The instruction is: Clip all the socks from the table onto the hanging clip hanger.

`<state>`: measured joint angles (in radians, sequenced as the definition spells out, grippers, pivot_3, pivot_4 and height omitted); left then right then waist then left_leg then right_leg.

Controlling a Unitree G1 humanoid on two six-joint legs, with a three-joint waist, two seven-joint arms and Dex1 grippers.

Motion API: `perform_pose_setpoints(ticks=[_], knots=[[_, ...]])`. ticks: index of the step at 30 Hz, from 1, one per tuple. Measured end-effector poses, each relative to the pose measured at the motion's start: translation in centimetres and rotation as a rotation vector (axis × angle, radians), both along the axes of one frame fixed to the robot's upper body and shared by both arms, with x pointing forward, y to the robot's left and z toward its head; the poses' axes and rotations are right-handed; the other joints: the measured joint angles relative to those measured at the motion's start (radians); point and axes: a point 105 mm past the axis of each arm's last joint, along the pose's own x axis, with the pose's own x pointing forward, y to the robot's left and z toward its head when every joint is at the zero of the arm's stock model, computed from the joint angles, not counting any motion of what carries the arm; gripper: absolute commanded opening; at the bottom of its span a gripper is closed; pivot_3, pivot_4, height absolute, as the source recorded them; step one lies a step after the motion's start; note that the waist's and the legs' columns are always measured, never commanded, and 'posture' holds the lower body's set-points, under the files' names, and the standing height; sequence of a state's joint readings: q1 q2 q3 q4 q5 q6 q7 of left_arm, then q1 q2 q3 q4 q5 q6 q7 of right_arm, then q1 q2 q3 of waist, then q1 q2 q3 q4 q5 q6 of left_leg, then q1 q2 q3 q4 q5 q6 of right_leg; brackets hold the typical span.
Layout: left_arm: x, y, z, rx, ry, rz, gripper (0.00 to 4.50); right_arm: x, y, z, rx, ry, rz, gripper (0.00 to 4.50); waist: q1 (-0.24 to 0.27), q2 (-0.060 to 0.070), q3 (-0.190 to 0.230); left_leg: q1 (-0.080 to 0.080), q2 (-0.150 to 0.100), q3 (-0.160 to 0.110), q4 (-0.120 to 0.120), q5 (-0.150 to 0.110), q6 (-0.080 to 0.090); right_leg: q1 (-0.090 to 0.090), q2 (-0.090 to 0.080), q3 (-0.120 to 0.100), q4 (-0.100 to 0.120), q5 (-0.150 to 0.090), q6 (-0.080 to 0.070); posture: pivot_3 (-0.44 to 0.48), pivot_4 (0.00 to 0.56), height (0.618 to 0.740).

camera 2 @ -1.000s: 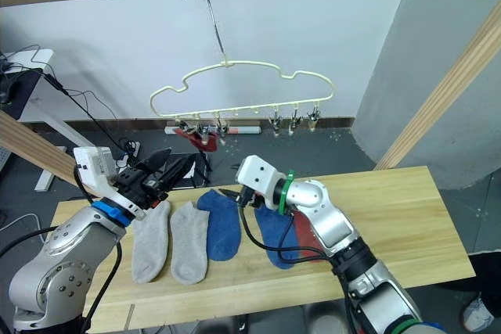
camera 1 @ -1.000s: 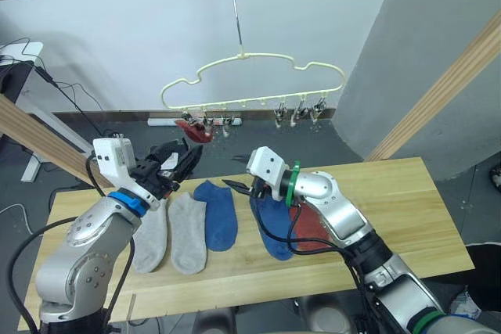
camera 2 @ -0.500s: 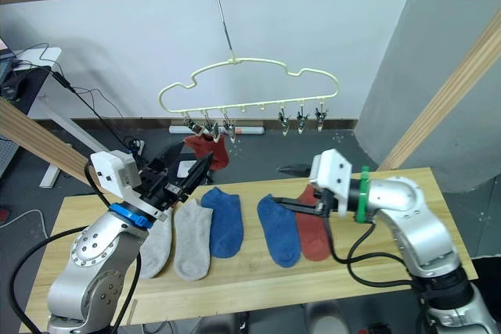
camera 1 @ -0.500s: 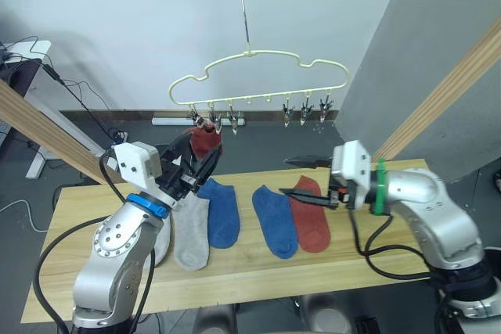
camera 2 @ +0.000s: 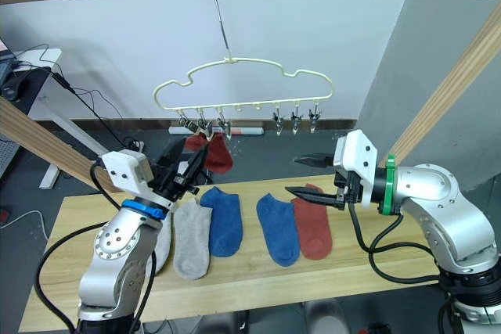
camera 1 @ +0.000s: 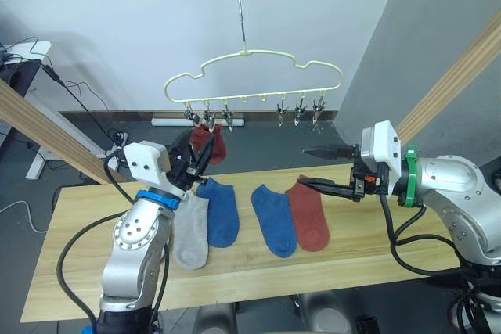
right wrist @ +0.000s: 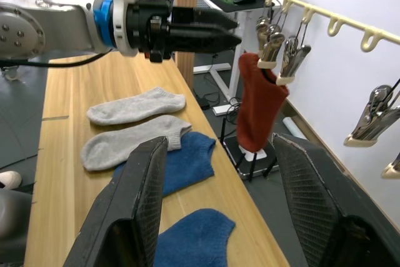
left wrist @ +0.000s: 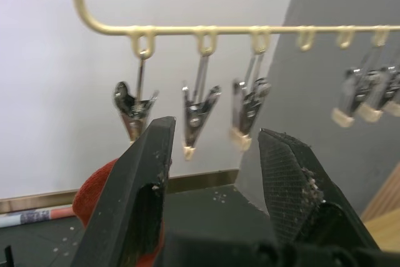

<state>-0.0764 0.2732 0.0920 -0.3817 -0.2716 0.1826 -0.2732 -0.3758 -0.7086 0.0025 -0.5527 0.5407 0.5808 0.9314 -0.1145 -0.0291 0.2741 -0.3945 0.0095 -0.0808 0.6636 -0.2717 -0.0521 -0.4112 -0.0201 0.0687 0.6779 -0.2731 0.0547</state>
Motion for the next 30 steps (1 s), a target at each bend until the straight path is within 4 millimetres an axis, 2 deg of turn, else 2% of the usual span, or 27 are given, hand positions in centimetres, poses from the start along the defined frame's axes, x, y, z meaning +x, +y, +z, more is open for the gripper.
perform_pose_setpoints(ticks=[7, 13, 17, 30], knots=[[1.8, -0.8, -0.5, -0.061, 0.028, 0.011, 2.30, 0.1, -0.3, 0.3, 0.009, 0.012, -0.017, 2.79, 0.000, -0.002, 0.001, 0.000, 0.000, 0.000, 0.000, 0.000, 0.000, 0.000, 0.000, 0.000, 0.000, 0.000, 0.000, -0.250, 0.272, 0.714], [3.5, -0.9, 0.3, -0.066, -0.014, 0.038, 2.30, 0.2, -0.5, 0.3, 0.002, 0.023, -0.030, 2.79, -0.002, -0.002, 0.001, 0.000, 0.000, 0.000, 0.000, 0.000, 0.000, 0.000, 0.000, 0.000, 0.000, 0.000, 0.000, -0.263, 0.271, 0.714], [3.6, -0.8, 0.9, -0.075, -0.049, 0.045, 2.30, 0.3, -0.6, 0.3, 0.003, 0.026, -0.037, 2.79, -0.007, -0.002, 0.001, 0.000, 0.000, 0.000, 0.000, 0.000, 0.000, 0.000, 0.000, 0.000, 0.000, 0.000, 0.000, -0.270, 0.269, 0.714], [3.9, -0.9, 1.0, -0.095, -0.051, 0.030, 2.30, 0.4, -0.5, 0.7, 0.021, 0.032, -0.046, 2.79, -0.026, -0.002, 0.001, -0.001, 0.000, 0.000, 0.000, 0.000, 0.000, 0.000, 0.000, -0.001, 0.000, 0.000, 0.000, -0.270, 0.270, 0.714]])
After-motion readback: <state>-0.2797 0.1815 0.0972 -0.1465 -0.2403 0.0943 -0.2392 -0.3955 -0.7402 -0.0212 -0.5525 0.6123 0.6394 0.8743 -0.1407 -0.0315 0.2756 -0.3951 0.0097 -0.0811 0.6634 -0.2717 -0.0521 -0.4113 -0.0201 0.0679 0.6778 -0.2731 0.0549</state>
